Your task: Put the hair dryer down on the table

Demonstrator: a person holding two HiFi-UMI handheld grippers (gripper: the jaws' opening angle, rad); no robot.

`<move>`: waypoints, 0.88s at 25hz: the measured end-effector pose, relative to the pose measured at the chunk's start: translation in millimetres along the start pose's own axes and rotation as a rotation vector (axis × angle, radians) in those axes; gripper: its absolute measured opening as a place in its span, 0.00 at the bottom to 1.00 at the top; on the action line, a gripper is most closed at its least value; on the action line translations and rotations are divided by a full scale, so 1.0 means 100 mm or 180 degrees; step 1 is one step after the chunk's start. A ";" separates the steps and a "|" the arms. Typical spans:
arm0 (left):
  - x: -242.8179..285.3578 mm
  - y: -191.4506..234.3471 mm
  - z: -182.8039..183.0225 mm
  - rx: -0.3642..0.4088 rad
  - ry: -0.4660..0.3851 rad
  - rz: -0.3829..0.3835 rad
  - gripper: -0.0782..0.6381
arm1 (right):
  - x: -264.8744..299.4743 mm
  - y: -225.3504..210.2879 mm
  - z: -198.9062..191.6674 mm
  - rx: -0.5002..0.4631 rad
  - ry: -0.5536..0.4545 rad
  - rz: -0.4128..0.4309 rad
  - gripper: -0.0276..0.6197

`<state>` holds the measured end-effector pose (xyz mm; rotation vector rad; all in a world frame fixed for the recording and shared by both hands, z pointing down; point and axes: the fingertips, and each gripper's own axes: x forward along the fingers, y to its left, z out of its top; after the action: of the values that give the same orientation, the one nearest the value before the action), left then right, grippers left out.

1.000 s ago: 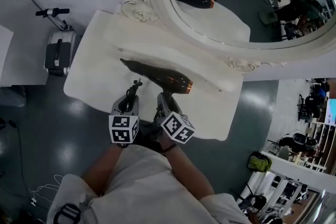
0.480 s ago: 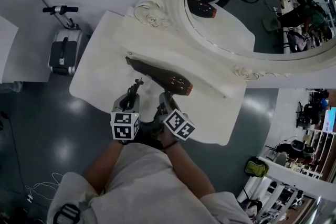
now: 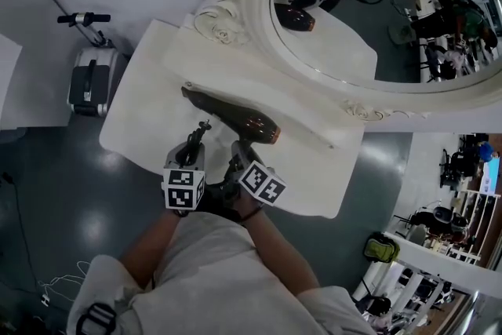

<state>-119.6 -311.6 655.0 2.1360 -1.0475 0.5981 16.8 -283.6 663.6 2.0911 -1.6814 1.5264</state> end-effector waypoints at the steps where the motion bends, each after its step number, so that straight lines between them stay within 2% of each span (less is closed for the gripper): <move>1: 0.01 0.00 0.00 0.0006 0.0011 -0.0002 0.22 | 0.01 -0.01 0.00 -0.0005 0.0019 -0.0010 0.33; 22: 0.11 0.11 -0.09 -0.0024 0.0170 0.0029 0.22 | 0.31 -0.15 -0.15 -0.0022 0.0435 -0.0102 0.34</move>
<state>-123.1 -316.0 672.2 2.0983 -1.0295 0.6509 16.4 -291.0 700.6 1.9513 -1.5967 1.6112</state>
